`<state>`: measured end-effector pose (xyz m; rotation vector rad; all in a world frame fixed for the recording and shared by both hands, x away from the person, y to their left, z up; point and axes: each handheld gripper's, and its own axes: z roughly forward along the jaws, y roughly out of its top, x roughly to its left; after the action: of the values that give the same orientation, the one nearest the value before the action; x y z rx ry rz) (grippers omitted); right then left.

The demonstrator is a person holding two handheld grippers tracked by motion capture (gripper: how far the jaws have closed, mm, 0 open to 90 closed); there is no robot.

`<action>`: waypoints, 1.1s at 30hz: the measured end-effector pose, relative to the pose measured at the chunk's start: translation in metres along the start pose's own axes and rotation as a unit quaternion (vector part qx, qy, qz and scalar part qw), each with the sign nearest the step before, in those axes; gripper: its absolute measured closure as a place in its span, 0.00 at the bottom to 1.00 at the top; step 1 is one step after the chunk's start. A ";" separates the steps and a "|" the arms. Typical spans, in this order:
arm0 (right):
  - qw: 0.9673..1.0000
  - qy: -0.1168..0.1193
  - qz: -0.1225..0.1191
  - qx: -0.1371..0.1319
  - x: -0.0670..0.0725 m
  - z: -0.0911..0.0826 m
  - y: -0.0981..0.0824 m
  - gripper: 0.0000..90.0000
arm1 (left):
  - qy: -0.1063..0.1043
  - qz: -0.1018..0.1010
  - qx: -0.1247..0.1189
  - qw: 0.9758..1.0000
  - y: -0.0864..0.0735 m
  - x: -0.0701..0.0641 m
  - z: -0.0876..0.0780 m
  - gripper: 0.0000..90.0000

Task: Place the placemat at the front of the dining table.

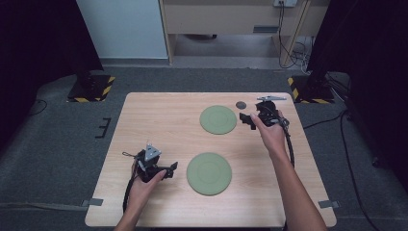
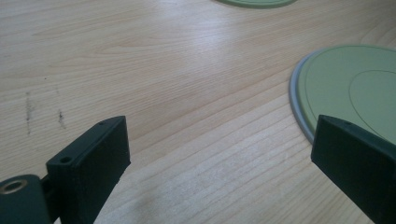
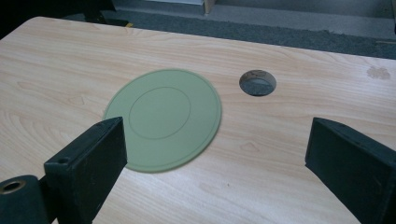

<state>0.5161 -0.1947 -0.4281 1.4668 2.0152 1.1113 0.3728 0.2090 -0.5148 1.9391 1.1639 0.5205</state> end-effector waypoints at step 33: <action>1.000 0.020 0.004 0.020 -0.001 -0.021 -0.085 0.06 | 0.013 -0.011 0.021 1.000 -0.007 0.012 0.004 0.04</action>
<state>0.4506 -0.2142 -0.4824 1.4836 2.0726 1.1186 0.3780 0.2199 -0.5236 1.9576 1.2196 0.5156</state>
